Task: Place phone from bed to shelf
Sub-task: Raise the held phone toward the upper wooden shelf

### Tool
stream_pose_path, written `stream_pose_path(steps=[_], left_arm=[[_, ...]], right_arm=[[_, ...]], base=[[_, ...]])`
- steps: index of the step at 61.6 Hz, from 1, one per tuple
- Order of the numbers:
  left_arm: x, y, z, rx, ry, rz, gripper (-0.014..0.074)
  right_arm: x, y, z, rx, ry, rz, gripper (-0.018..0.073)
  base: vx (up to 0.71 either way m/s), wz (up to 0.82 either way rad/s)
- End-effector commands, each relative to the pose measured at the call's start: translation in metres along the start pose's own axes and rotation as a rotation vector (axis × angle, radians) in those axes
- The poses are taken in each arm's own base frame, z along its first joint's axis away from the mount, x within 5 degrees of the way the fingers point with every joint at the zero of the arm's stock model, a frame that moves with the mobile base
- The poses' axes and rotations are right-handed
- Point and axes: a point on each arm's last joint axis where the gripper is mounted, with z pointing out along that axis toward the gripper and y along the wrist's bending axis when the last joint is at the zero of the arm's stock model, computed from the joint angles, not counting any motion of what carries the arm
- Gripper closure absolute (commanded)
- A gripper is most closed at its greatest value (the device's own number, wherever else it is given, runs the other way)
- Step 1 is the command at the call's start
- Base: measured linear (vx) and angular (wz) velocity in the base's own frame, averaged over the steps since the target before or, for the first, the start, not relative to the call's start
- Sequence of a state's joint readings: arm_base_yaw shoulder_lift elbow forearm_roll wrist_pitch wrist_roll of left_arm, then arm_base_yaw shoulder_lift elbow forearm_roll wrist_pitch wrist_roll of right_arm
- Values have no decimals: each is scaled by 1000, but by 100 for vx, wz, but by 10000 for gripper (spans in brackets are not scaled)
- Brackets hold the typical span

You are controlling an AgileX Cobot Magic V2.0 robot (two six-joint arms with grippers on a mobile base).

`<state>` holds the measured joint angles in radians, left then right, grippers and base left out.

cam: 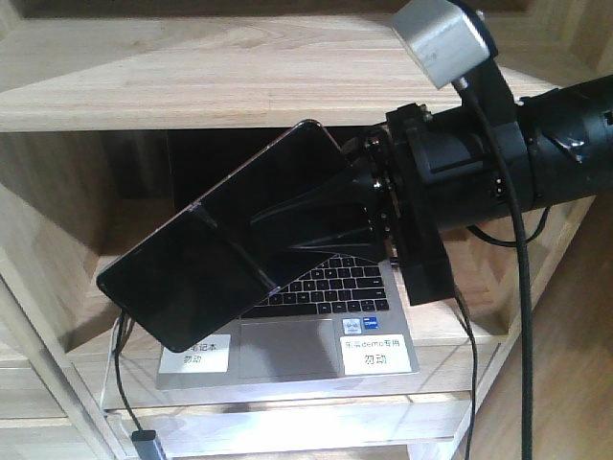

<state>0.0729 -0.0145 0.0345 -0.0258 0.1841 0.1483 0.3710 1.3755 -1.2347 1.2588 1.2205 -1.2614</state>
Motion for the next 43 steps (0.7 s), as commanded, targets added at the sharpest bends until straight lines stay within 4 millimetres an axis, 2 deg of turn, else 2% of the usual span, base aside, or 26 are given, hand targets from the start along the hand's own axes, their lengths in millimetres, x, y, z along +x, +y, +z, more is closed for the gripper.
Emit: stream_pose_path(steps=[1,43], left_arm=[[-14,2,-3,-8,-105,-14,595],[-14,2,-3,-8,-105,-14,595]], right_arm=[[-17,20,-9,-77,-88,-22,561],[-19,19,-9,-75,-104,10,561]], base=[[0,0],[0,0]])
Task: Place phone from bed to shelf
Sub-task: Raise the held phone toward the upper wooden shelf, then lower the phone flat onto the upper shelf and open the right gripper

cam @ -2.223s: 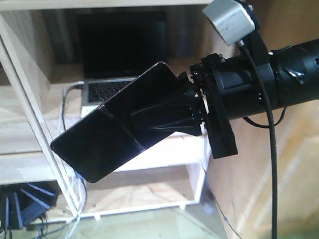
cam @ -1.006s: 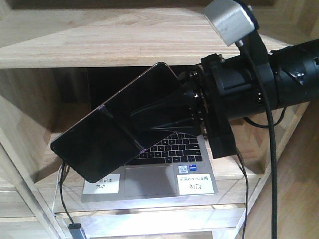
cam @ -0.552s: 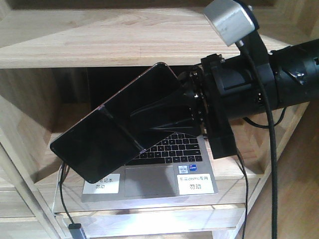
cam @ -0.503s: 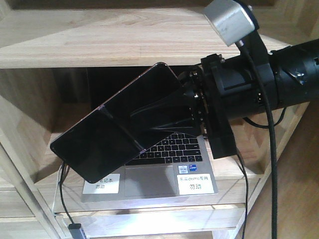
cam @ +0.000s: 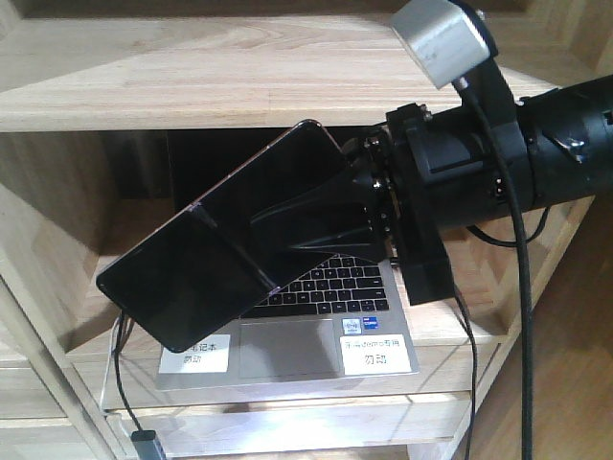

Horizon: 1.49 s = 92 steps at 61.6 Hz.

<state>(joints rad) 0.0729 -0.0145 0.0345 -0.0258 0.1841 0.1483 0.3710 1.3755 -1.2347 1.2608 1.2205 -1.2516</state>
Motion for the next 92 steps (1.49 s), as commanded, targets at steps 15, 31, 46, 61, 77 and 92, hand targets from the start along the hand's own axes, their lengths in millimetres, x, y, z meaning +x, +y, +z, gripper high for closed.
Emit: stream_pose_path(steps=[15,31,46,61,77,92], left_arm=[[-14,2,-3,-8,-105,-14,595],[-14,2,-3,-8,-105,-14,595],[-14,2,-3,-8,-105,-14,595],[-14,2,-3,-8,-105,-14,595],[-14,2,-3,-8,-105,-14,595],[-14,2,-3,-8,-105,-14,595]], right_arm=[[-24,25,-14,-54,-127,-21,561],[-43,40,-34,173,-257,-94,561],[-77,44,-58,398,-423,-177,561],[-123,26,-63,455,-506,-266,561],[-149,-30,-21,413,-502,-260,561],[-139,-94,26,412,-490,-117,561]], base=[[0,0],[0,0],[0,0],[0,0],[0,0],[0,0]])
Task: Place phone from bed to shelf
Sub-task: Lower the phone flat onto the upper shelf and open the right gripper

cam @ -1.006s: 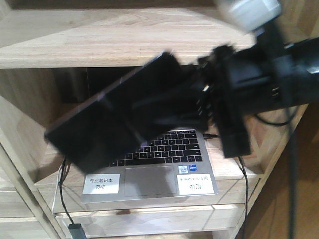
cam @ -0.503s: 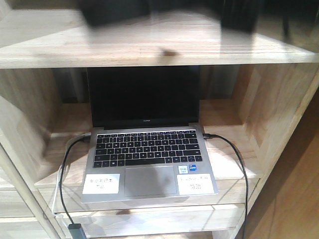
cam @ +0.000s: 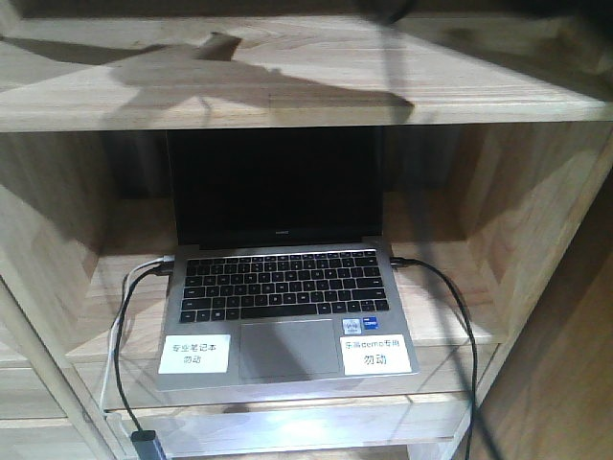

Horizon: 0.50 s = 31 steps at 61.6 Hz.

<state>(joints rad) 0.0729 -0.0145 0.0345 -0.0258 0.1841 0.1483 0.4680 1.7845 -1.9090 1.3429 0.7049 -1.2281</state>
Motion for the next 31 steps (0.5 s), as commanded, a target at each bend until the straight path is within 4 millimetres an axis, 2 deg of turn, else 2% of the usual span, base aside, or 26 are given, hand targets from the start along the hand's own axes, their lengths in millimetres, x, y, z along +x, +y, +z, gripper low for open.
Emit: stream_pose_path(steps=[1,9,16,31], left_arm=[[-14,2,-3,-8,-105,-14,595],[-14,2,-3,-8,-105,-14,595],[-14,2,-3,-8,-105,-14,595],[-14,2,-3,-8,-105,-14,595]], right_arm=[[-16,-6,1,48,-91,65,561],[11,-23,18,68,-47,123,561],[24,-31,25,83,-26,141,561],[33,-39,30,127,-19,131,522]], base=[[0,0],[0,0],[0,0],[0,0]])
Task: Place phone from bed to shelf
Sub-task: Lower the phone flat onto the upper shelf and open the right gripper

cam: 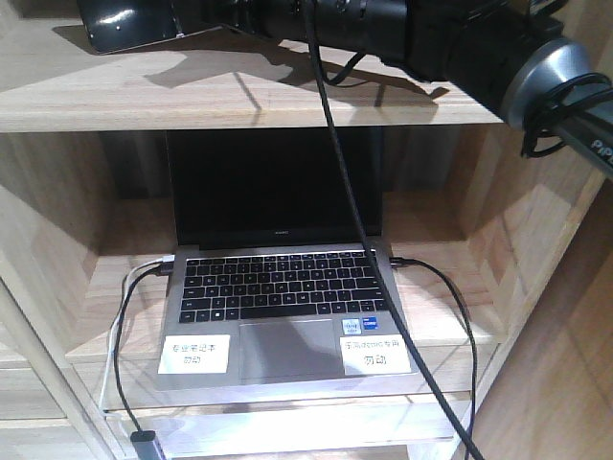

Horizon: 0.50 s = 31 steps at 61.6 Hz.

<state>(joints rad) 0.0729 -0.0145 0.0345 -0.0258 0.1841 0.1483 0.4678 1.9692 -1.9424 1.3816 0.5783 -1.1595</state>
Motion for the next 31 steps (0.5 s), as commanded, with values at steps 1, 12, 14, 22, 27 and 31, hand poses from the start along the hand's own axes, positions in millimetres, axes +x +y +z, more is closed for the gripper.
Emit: stream_pose_path(steps=[1,12,14,22,27,31], left_arm=[[-14,2,-3,-8,-105,-14,595],[-14,2,-3,-8,-105,-14,595],[-14,2,-3,-8,-105,-14,595],[-14,2,-3,-8,-105,-14,595],[-14,2,-3,-8,-105,-14,595],[-14,2,-3,-8,-105,-14,595]], right_arm=[[-29,13,-15,0,-77,-56,514],[-30,12,-15,13,-83,-78,316],[-30,11,-15,19,-85,-78,261],[-32,7,-15,69,-107,-72,60],[-34,3,-16,110,-124,-71,-65],[-35,0,-16,139,-136,-70,-133]], base=[[0,0],[0,0],[0,0],[0,0],[0,0],[0,0]])
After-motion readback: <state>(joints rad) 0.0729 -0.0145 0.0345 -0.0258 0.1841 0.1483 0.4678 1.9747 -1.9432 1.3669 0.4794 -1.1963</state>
